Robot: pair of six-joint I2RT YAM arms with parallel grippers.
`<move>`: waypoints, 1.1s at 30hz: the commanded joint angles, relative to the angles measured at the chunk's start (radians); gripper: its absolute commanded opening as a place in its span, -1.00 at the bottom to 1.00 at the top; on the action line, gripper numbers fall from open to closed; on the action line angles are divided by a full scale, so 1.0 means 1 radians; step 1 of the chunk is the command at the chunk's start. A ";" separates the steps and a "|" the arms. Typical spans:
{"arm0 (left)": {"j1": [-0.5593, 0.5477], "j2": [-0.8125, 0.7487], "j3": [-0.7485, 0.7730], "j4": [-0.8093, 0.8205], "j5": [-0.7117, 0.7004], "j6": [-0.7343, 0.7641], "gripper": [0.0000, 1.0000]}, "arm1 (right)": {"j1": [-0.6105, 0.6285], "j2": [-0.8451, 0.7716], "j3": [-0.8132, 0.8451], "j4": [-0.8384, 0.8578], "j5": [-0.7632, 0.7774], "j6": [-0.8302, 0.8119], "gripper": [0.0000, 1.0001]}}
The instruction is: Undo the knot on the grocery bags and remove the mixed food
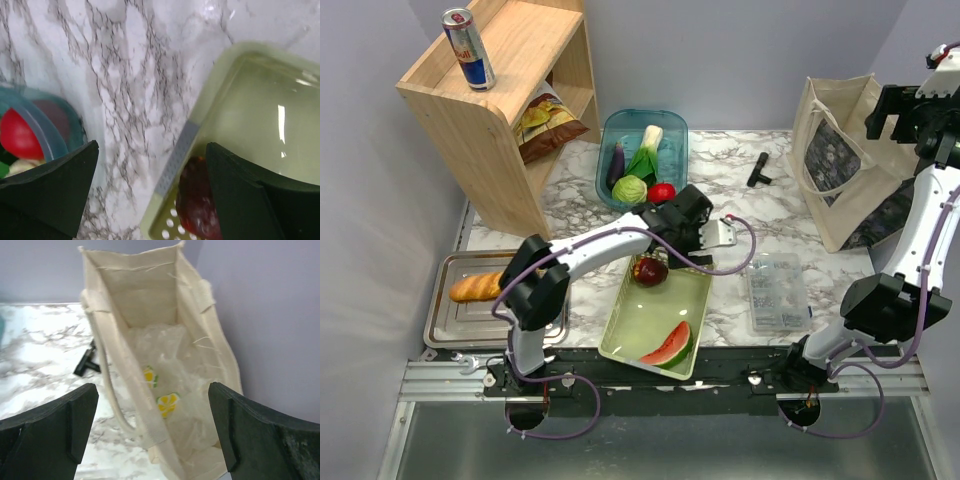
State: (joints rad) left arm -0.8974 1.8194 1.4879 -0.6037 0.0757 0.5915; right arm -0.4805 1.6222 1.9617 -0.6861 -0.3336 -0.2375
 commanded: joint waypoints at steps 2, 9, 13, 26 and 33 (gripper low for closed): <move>-0.006 0.174 0.225 0.064 -0.124 -0.037 0.76 | 0.011 -0.066 0.000 -0.140 -0.117 -0.028 1.00; 0.067 0.329 0.500 0.040 -0.223 -0.100 0.75 | 0.018 -0.154 -0.119 -0.158 -0.164 -0.064 1.00; 0.086 0.307 0.586 0.008 -0.171 -0.117 0.89 | 0.022 -0.173 -0.144 -0.185 -0.232 -0.074 1.00; 0.154 -0.024 0.725 -0.428 0.182 -0.372 0.97 | 0.229 -0.239 -0.256 -0.189 -0.373 -0.028 1.00; 0.328 -0.245 0.491 -0.614 0.312 -0.397 0.97 | 0.352 -0.310 -0.440 -0.182 -0.395 -0.059 1.00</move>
State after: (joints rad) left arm -0.6384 1.6825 2.1685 -1.0241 0.3107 0.2287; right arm -0.1677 1.3636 1.6207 -0.8631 -0.6899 -0.2859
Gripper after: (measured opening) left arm 0.983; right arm 0.998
